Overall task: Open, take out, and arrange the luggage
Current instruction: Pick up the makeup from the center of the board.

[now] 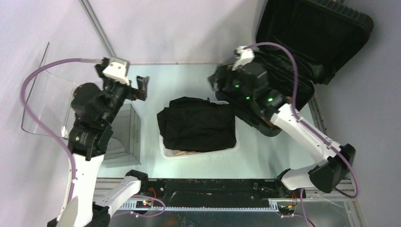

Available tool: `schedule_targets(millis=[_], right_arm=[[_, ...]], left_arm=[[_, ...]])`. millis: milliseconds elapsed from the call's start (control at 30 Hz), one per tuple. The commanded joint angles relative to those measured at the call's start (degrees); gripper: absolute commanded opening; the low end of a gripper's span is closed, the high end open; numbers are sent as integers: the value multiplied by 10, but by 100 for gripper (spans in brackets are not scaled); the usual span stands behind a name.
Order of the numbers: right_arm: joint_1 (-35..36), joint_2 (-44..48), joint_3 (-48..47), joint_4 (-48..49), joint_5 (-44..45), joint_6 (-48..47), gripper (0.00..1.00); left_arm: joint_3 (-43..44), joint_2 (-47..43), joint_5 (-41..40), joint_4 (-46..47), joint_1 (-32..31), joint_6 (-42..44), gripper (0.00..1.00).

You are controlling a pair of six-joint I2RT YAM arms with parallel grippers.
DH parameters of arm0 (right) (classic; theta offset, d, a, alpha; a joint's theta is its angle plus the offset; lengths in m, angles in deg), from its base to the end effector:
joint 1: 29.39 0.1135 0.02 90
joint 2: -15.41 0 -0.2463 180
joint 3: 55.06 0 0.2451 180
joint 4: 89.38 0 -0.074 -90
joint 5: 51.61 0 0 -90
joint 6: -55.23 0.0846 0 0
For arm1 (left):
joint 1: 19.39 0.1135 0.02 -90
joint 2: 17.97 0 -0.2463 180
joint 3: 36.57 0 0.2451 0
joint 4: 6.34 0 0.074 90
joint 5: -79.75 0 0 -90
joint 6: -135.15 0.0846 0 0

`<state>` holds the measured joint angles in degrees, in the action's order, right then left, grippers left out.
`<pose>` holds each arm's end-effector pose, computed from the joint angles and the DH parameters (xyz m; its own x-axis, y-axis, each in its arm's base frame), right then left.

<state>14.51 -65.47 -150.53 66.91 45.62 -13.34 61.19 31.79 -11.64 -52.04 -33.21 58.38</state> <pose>0.2769 0.2517 0.3934 -0.3249 0.1903 -0.9264 -0.5153 0.7858 0.3422 0.1785 -0.0418 0.4900 0.0872 0.2142 -0.9729 0.2006 0.9528 0.2277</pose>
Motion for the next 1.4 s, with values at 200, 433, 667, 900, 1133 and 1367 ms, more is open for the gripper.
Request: schedule_targets(millis=[200, 433, 667, 900, 1133, 1367], right_arm=[[-335, 43, 34, -226, -258, -131, 99], [-541, -68, -4, -261, -456, -171, 77], [-566, -264, -174, -502, -461, -358, 82], [-586, -362, -258, -545, -490, -473, 76], [-592, -433, -299, -615, -488, -582, 78], [-604, -472, -327, -616, -530, -640, 79]], left_arm=[[-47, 65, 140, -55, -111, 31, 96], [-176, 85, 234, 42, -136, 2, 100], [-305, 94, 185, 166, -169, -59, 100], [-290, 105, 135, 147, -190, -93, 100], [-242, 105, 123, 69, -202, -57, 100], [-227, 121, 126, 40, -211, -39, 100]])
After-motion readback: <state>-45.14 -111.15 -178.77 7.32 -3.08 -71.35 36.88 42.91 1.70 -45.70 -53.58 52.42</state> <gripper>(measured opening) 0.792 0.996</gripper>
